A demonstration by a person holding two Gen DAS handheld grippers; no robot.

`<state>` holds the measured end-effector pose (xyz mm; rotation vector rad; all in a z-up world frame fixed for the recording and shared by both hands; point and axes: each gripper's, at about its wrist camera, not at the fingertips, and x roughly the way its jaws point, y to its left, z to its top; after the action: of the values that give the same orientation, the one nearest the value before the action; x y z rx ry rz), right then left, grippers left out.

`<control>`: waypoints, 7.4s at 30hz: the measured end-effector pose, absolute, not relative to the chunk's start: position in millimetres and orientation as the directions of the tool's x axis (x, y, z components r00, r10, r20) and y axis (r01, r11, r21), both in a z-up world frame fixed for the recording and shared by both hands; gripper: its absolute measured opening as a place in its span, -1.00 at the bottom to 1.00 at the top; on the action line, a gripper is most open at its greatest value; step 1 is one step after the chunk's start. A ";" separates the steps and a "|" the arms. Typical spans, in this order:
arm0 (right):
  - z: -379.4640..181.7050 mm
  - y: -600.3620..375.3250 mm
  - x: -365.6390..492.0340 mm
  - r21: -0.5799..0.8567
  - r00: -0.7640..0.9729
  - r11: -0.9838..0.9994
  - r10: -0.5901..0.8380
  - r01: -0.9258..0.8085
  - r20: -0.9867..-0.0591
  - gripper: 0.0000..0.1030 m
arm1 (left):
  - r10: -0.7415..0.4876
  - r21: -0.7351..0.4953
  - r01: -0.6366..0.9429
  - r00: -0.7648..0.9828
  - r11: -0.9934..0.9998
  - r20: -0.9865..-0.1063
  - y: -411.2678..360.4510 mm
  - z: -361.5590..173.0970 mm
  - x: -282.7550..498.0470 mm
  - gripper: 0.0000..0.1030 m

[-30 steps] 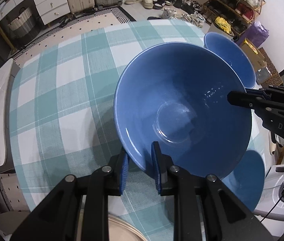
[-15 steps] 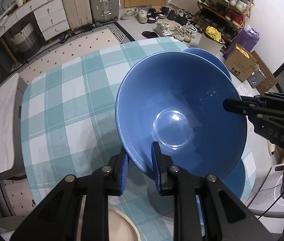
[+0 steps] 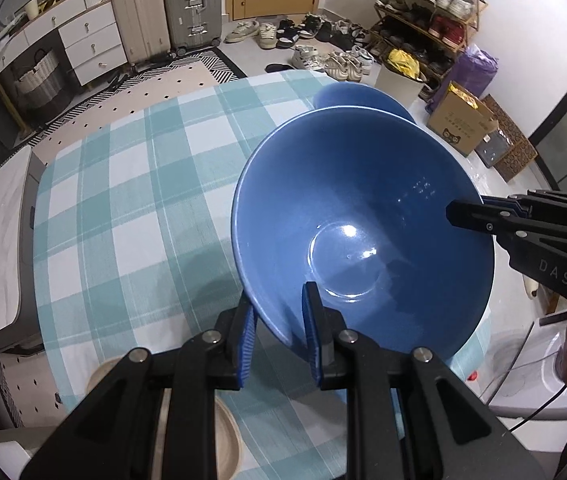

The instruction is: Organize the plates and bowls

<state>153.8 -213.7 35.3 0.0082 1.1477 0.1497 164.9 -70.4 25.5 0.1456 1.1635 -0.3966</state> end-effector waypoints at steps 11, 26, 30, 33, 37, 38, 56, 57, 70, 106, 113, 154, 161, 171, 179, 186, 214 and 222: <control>20.0 -223.3 109.5 0.088 0.399 0.992 0.118 -0.093 -0.909 -0.78 | -0.231 -0.086 0.397 0.332 0.914 -0.914 -81.2 10.3 132.3 -0.62; -2.8 -242.8 75.5 0.164 0.404 0.985 0.175 -0.062 -0.898 -0.78 | -0.207 -0.044 0.436 0.334 0.899 -0.920 -97.4 -14.2 104.0 -0.62; -13.3 -245.0 68.6 0.171 0.406 0.985 0.172 -0.039 -0.897 -0.78 | -0.210 -0.048 0.432 0.335 0.900 -0.919 -97.7 -26.4 98.8 -0.61; -20.0 -244.8 66.1 0.173 0.404 0.984 0.172 -0.034 -0.898 -0.78 | -0.201 -0.036 0.435 0.340 0.900 -0.919 -98.1 -31.7 95.8 -0.61; -30.0 -244.1 65.4 0.179 0.397 0.983 0.175 -0.027 -0.901 -0.78 | -0.186 -0.007 0.436 0.370 0.900 -0.910 -97.4 -34.1 90.4 -0.61; -32.0 -243.5 65.8 0.173 0.394 0.985 0.170 -0.026 -0.903 -0.78 | -0.185 -0.001 0.437 0.379 0.899 -0.907 -97.7 -34.5 89.1 -0.61; -44.5 -239.7 66.5 0.123 0.395 0.992 0.121 -0.021 -0.911 -0.78 | -0.170 0.014 0.435 0.381 0.900 -0.909 -102.2 -53.4 87.3 -0.57; -44.9 -239.1 65.7 0.119 0.396 0.993 0.119 -0.024 -0.911 -0.78 | -0.166 0.017 0.433 0.382 0.901 -0.909 -102.9 -54.4 87.5 -0.57; -43.3 -237.3 64.0 0.088 0.405 0.995 0.096 -0.037 -0.909 -0.78 | -0.140 0.048 0.440 0.385 0.897 -0.912 -109.6 -63.7 87.7 -0.57; -46.7 -251.2 79.1 0.014 0.434 0.998 0.039 -0.061 -0.900 -0.77 | -0.182 -0.018 0.423 0.350 0.906 -0.919 -110.0 -72.7 94.4 -0.33; -50.1 -264.5 82.0 0.110 0.469 0.992 0.128 -0.064 -0.874 -0.73 | -0.198 -0.040 0.385 0.379 0.922 -0.904 -102.5 -68.6 99.0 -0.11; 12.0 -252.7 6.6 0.170 0.882 0.985 0.106 -0.030 -0.460 0.98 | -0.142 -0.026 0.161 0.768 0.987 -0.625 -64.3 11.3 77.2 0.99; 14.7 -262.8 -12.1 0.257 0.877 0.966 0.137 -0.016 -0.461 0.98 | -0.132 -0.037 0.145 0.732 0.989 -0.668 -58.5 2.8 71.5 1.00; 49.6 -267.5 -28.7 0.378 0.869 0.924 0.228 -0.052 -0.439 0.98 | -0.116 0.019 0.176 0.722 0.984 -0.682 -69.3 21.4 80.5 1.00; 85.4 -289.1 -1.3 0.438 0.827 0.896 0.301 -0.074 -0.475 0.98 | -0.098 0.114 0.229 0.742 0.967 -0.663 -90.2 52.3 110.5 1.00; 118.5 -321.7 50.9 0.386 0.837 0.922 0.241 -0.039 -0.492 0.98 | -0.167 0.061 0.306 0.664 0.950 -0.729 -109.9 61.8 162.2 1.00; -6.1 -369.7 279.4 0.256 0.643 0.965 0.161 0.057 -0.749 0.98 | -0.158 0.040 0.471 0.374 0.881 -0.914 -197.5 -29.8 362.1 0.99; -32.5 -376.6 295.3 0.255 0.609 0.964 0.157 0.078 -0.777 0.98 | -0.158 0.013 0.484 0.311 0.875 -0.937 -213.0 -53.8 376.0 0.72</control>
<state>295.3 -376.6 -32.5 0.2759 0.9175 0.0461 376.0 -213.0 -53.8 0.3174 1.1846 -0.4329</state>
